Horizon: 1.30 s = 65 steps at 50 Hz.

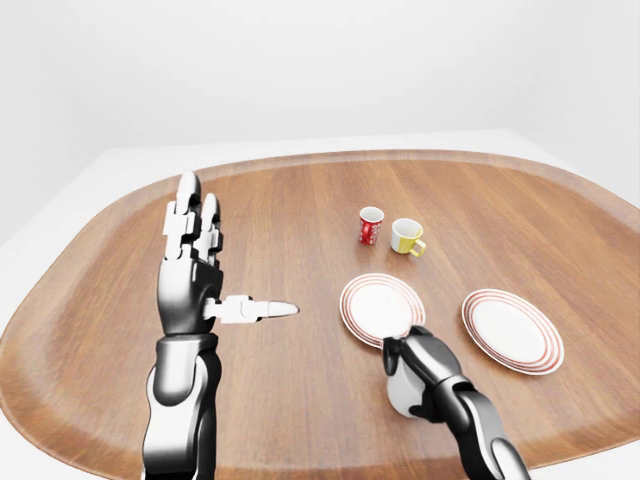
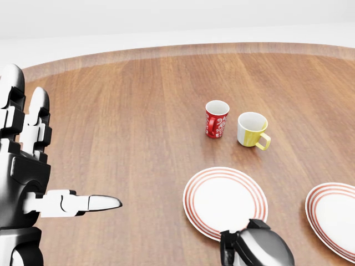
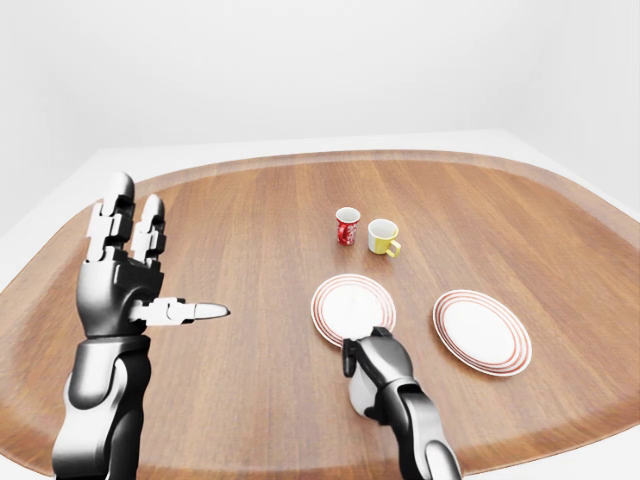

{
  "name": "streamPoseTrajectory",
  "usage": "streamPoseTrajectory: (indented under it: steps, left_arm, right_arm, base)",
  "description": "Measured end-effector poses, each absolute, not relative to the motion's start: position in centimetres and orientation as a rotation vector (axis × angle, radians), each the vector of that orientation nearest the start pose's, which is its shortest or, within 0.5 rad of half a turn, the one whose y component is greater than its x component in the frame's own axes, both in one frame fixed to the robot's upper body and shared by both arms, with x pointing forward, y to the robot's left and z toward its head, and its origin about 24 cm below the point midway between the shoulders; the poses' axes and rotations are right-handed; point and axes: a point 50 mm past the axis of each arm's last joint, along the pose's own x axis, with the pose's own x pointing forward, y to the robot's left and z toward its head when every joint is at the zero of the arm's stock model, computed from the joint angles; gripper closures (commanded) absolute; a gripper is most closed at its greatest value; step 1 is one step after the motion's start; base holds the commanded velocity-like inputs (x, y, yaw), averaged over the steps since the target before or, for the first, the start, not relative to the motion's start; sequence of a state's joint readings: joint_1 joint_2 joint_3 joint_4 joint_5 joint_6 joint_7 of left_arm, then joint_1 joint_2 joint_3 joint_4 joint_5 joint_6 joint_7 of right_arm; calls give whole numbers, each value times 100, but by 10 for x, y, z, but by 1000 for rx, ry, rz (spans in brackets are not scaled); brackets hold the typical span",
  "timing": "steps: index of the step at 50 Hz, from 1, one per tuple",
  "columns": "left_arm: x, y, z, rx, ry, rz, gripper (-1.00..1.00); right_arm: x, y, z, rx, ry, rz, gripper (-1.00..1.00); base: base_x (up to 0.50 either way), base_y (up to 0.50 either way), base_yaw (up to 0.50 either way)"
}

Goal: Put the white mug on the left plate.

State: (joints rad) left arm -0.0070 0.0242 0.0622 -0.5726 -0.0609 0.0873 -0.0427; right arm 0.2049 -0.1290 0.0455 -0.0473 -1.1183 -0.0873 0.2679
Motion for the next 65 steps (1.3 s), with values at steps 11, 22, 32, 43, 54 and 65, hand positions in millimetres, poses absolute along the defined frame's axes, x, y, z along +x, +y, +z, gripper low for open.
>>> streamPoseTrajectory:
  steps: [11,22,32,43,54,65]
  left_arm:
    - [227,161,164,-9,-490,-10,-99]
    - [227,161,163,-8,-488,-11,-99]
    - [226,160,163,-8,-489,-12,-99]
    - [226,160,165,-8,-494,-12,-99]
    - [226,160,164,-7,-490,-13,-99]
    - [226,160,163,-7,-488,-13,-99]
  right_arm:
    - [201,-143,36,-1020,153,468,100]
    - [188,-112,132,-784,-207,557,100]
    - [173,-97,197,-755,-592,549,100]
    - [195,-98,207,-784,-636,553,100]
    - [233,-108,199,-820,-532,529,100]
    - [265,-117,191,-833,-430,522,100]
  base:
    - [0,0,0]
    - [0,0,0]
    - [0,0,0]
    - [0,0,0]
    - [0,0,0]
    - [0,0,0]
